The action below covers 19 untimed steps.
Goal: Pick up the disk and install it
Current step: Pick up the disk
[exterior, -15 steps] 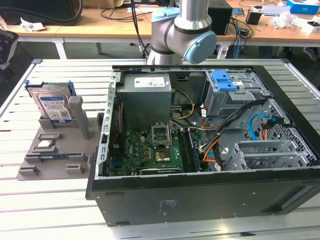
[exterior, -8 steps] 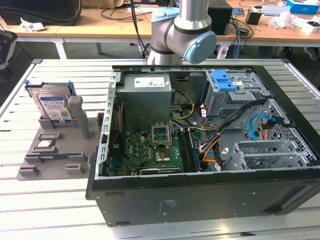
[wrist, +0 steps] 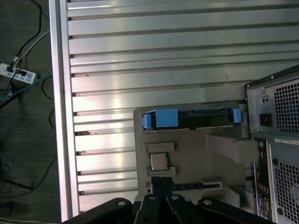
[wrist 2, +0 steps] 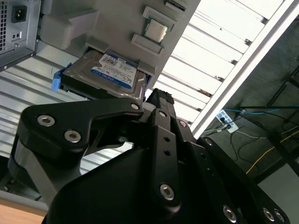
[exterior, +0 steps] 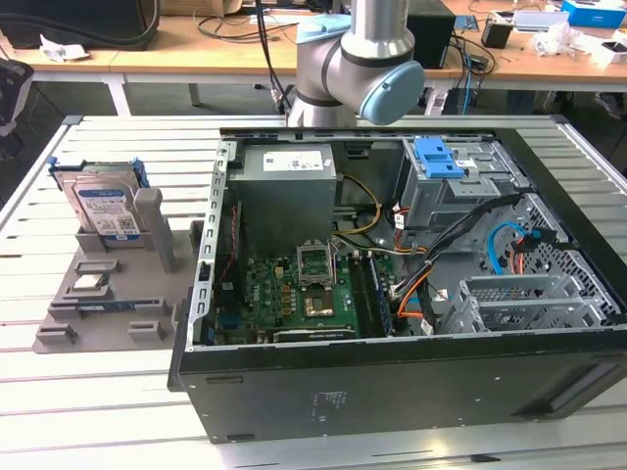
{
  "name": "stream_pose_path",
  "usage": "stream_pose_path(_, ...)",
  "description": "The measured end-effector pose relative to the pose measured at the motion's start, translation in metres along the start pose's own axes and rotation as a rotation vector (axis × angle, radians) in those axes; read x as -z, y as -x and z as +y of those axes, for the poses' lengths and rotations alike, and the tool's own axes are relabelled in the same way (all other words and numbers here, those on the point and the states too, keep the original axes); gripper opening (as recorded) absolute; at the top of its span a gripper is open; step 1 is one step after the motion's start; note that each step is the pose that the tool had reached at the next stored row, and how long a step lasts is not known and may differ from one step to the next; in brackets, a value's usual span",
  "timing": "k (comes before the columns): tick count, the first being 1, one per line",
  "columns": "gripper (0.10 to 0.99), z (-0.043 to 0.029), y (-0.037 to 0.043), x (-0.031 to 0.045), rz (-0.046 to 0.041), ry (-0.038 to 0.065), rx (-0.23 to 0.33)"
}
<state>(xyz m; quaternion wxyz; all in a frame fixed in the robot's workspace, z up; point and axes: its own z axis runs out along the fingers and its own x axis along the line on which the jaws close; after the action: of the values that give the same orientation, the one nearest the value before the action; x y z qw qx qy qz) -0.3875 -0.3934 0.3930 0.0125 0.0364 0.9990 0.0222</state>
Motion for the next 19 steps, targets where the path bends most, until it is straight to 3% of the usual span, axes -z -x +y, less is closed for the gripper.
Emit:
stream_pose_path(12,0.102,0.0000,0.0000,0.0000,0.0091,0.005,0.200)
stream_pose_path(19,0.102,0.0000,0.0000,0.0000,0.0175,0.009,0.385)
